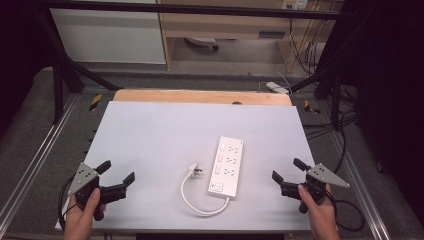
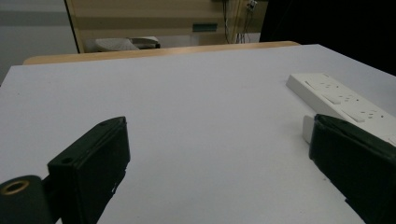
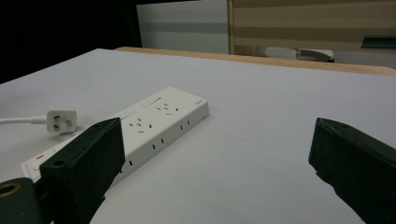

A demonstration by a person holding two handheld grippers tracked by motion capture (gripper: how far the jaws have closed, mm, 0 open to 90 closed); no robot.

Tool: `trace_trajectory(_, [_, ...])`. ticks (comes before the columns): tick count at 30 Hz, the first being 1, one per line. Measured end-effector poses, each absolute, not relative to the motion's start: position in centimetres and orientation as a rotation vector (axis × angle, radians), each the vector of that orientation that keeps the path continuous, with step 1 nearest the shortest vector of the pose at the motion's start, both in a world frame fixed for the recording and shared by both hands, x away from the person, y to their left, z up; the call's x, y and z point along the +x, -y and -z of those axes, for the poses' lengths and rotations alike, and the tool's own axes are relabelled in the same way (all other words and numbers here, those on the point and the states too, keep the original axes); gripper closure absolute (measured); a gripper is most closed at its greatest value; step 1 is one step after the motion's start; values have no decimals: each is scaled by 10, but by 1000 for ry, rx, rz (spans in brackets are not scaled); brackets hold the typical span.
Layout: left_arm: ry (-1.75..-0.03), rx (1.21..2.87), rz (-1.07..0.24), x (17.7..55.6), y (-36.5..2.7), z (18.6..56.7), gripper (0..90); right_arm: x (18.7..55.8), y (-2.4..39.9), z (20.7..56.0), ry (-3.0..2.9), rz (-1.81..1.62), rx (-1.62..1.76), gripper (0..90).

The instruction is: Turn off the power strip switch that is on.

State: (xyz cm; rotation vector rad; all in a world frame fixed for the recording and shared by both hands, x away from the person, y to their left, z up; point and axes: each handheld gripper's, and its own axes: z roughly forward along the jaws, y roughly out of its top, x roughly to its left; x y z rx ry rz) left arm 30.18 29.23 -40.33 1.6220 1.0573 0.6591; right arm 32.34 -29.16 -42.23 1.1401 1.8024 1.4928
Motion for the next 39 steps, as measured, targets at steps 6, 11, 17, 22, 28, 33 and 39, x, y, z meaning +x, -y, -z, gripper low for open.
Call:
trace_trajectory(6, [-1059,1628,-657,302,-292,404,52,323,292,421,-1797,-1491,1140,38])
trace_trajectory(11, [-1059,1629,-659,302,-292,404,52,323,292,420,-1789,-1484,1130,38])
trace_trajectory(17, [-1060,1630,-658,302,-292,404,52,322,292,418,-1769,-1483,1121,39])
trace_trajectory(22, [-1062,1630,-658,303,-292,404,52,321,291,417,-1764,-1482,1119,35])
trace_trajectory(28, [-1062,1633,-658,303,-292,405,53,318,287,414,-1764,-1503,1124,30])
trace_trajectory(33, [-1063,1633,-657,303,-292,405,52,318,285,413,-1774,-1498,1122,28])
trace_trajectory(39, [-1063,1632,-661,302,-291,405,53,319,282,413,-1792,-1489,1116,25])
